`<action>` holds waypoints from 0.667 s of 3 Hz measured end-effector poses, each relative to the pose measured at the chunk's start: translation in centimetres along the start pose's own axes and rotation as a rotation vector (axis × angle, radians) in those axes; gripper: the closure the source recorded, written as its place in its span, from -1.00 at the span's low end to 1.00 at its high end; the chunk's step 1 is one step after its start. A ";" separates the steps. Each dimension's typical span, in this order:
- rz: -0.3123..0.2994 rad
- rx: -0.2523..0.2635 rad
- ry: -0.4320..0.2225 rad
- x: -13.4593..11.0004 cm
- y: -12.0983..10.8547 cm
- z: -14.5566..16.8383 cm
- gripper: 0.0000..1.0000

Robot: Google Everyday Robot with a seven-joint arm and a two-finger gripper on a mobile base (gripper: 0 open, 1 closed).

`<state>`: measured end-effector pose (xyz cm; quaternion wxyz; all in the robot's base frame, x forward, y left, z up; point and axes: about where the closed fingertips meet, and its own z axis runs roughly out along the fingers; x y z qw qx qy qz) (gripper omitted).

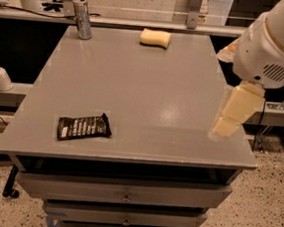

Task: Move rxbar chocolate near redbull can

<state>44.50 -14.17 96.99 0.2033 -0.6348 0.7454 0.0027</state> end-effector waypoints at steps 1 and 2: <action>-0.020 -0.028 -0.076 -3.5 0.8 1.6 -1.00; -0.040 -0.053 -0.147 -6.7 2.4 3.0 -1.00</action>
Offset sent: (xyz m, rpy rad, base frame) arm -0.0159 0.1362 -0.0309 0.2459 0.0352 0.1621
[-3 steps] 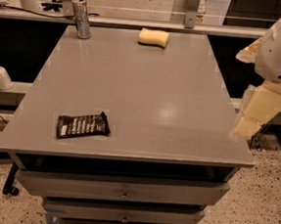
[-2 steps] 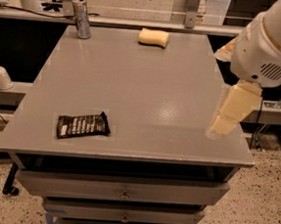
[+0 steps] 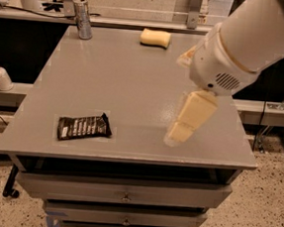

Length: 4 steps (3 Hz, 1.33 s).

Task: Move rxbar chocolate near redbull can

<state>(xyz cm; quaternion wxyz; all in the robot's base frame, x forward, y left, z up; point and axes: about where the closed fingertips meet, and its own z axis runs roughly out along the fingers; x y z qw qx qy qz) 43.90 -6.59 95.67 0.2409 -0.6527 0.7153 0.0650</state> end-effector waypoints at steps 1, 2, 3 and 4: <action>-0.003 -0.042 -0.089 -3.4 2.4 2.5 -1.00; -0.019 -0.078 -0.164 -6.0 3.6 4.9 -1.00; -0.048 -0.100 -0.250 -8.3 2.9 7.2 -1.00; -0.073 -0.107 -0.329 -9.7 0.7 9.6 -1.00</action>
Offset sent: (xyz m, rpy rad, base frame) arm -0.0231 0.1198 -0.0438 0.2471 0.0697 0.1395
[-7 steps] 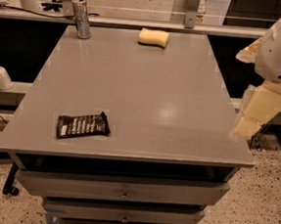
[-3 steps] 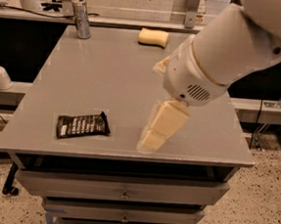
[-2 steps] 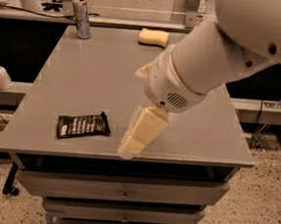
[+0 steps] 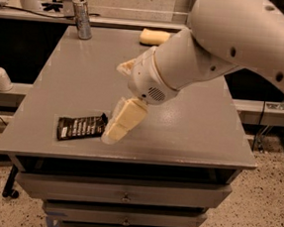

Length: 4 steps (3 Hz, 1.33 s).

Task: Move rxbar chocolate near redbull can

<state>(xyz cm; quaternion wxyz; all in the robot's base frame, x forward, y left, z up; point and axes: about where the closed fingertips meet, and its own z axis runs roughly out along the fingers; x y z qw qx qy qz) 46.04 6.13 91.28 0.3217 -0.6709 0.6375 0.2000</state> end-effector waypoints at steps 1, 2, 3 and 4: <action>-0.002 -0.004 -0.052 1.0 -2.2 1.7 -1.00; 0.017 -0.019 -0.100 1.5 -2.6 3.6 -1.00; 0.034 -0.034 -0.120 2.3 -2.5 5.2 -1.00; 0.049 -0.049 -0.125 3.4 -2.2 6.2 -1.00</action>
Offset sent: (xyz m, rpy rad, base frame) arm 0.0430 0.0213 -0.0548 0.1645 0.0614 0.0171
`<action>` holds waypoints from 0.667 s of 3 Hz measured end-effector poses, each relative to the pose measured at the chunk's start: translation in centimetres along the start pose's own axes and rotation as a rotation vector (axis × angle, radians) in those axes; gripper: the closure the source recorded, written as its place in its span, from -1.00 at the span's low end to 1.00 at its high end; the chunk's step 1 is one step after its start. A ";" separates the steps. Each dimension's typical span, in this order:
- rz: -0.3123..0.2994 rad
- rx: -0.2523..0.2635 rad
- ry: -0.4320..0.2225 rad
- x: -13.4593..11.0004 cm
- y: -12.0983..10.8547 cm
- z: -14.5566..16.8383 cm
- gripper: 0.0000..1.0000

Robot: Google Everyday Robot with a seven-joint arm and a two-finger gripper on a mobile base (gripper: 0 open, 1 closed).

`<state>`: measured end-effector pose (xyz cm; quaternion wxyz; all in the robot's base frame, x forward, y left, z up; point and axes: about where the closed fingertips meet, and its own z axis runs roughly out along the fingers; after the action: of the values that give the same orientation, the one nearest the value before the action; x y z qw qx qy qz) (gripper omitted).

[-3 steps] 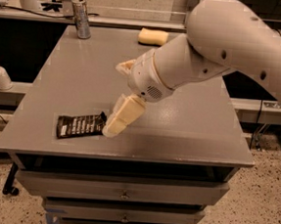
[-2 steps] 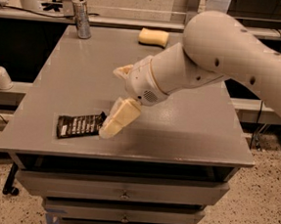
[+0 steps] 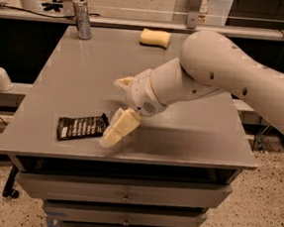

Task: Move rxbar chocolate near redbull can

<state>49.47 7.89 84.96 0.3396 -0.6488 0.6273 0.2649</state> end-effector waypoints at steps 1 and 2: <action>0.020 -0.010 -0.009 0.8 0.1 0.6 -0.66; 0.042 -0.011 -0.011 1.4 0.3 0.8 -0.20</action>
Offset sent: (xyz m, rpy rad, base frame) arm -0.0003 -0.0090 -0.0247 0.0196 0.0666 -0.0433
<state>49.32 7.63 83.38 0.3338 -0.6357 0.6377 0.2789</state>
